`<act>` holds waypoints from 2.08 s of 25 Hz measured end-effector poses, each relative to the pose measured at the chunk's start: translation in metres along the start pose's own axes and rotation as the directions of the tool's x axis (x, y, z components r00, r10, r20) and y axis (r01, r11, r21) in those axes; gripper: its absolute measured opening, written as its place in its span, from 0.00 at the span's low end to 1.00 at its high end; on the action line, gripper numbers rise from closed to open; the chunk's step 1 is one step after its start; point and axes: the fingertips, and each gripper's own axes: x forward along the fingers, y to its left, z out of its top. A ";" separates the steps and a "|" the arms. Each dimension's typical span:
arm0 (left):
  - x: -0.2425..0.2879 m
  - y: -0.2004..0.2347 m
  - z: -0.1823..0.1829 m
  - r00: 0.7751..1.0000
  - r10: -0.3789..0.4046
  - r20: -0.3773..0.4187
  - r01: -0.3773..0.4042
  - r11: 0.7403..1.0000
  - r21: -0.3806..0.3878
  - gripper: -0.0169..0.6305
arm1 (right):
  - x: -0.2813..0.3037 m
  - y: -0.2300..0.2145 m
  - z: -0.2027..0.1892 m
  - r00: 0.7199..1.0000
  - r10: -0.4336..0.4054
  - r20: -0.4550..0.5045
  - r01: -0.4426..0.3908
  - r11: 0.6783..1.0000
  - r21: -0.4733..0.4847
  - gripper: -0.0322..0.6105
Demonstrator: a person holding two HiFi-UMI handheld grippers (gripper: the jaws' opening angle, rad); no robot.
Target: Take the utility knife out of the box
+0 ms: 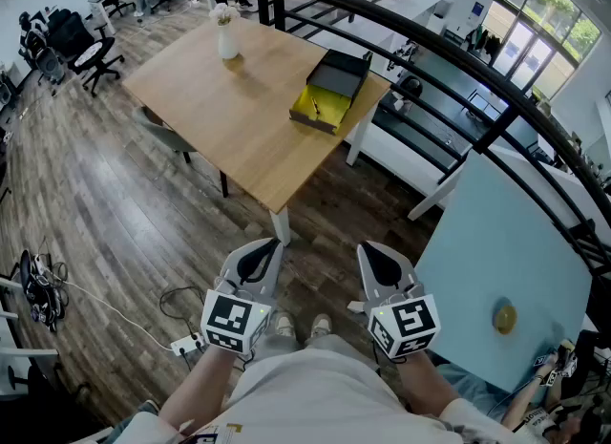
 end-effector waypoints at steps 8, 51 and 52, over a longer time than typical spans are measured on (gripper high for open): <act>0.002 -0.003 0.006 1.000 0.007 -0.002 -0.007 1.000 0.007 0.03 | -0.002 -0.007 0.008 1.000 -0.003 0.015 0.003 1.000 0.015 0.05; 0.110 0.007 0.007 1.000 0.031 -0.003 -0.031 0.997 -0.064 0.03 | 0.060 -0.094 0.005 0.998 0.025 0.051 -0.027 0.999 0.039 0.05; 0.119 0.012 0.009 1.000 0.027 -0.004 -0.027 0.998 -0.053 0.03 | 0.067 -0.098 0.006 0.999 0.021 0.048 -0.022 0.999 0.040 0.05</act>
